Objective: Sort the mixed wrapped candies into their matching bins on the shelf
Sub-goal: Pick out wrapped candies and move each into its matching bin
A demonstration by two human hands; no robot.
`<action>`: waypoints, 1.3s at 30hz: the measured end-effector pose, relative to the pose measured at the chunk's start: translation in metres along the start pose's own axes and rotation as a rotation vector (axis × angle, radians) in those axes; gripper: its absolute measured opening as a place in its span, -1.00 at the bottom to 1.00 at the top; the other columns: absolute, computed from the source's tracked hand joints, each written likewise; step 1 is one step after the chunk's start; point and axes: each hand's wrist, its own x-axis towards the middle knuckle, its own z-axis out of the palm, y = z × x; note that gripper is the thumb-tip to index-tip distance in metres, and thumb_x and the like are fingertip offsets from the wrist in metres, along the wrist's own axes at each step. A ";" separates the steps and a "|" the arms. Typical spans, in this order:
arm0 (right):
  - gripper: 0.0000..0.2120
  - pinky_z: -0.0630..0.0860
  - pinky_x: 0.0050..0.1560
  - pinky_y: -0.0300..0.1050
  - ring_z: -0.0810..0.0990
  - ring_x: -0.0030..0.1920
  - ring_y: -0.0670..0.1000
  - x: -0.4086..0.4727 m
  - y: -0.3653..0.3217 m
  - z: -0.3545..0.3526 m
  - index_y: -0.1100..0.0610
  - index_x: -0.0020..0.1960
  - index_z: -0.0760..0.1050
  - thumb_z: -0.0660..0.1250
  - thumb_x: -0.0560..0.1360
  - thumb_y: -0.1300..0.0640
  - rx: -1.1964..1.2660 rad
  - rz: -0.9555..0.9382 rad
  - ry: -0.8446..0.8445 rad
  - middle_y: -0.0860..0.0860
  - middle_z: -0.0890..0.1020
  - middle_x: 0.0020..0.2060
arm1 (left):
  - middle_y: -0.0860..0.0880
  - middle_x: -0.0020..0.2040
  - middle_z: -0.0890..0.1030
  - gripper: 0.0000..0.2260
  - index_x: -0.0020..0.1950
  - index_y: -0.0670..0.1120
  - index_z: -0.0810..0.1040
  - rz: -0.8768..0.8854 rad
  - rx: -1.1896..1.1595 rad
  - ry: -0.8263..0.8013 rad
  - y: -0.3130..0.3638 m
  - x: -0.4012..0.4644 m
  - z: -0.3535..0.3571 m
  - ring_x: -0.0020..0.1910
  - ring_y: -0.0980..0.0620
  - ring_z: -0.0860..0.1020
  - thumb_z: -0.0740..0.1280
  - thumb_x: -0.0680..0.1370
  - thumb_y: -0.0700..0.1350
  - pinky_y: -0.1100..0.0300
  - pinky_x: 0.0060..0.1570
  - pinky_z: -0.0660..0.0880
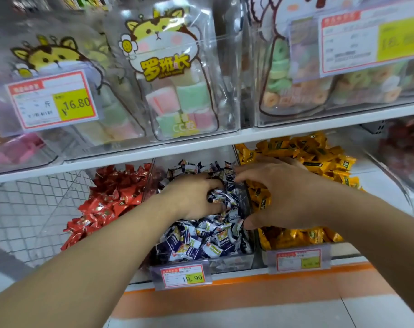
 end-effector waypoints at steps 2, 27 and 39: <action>-0.13 -0.22 0.58 0.04 -0.16 0.62 -0.16 -0.001 -0.001 -0.001 -0.31 0.56 0.18 0.49 0.36 -0.40 0.011 0.002 0.001 -0.41 0.07 0.58 | 0.05 0.37 0.50 -0.41 0.46 0.25 0.40 0.005 -0.011 -0.017 -0.005 -0.009 -0.001 0.34 -0.06 0.48 0.27 0.49 0.44 0.02 0.30 0.47; -0.26 -0.06 0.56 0.05 0.13 0.58 -0.06 0.002 -0.003 -0.003 -0.25 0.48 0.31 0.51 0.38 -0.33 -0.013 0.007 -0.004 -0.27 0.30 0.51 | 0.07 0.68 0.06 -0.38 0.55 0.30 0.30 -0.021 -0.053 -0.197 0.051 -0.007 -0.005 0.65 -0.16 0.02 0.23 0.52 0.45 -0.27 0.57 0.03; -0.23 0.04 0.56 0.13 0.17 0.58 0.01 0.007 0.004 0.001 -0.37 0.42 0.30 0.50 0.28 -0.42 0.015 0.042 -0.006 -0.31 0.26 0.54 | 0.19 0.56 0.32 -0.60 0.39 0.31 0.49 0.092 0.083 -0.130 0.009 -0.022 -0.023 0.49 0.01 0.38 0.33 0.55 0.27 -0.05 0.42 0.42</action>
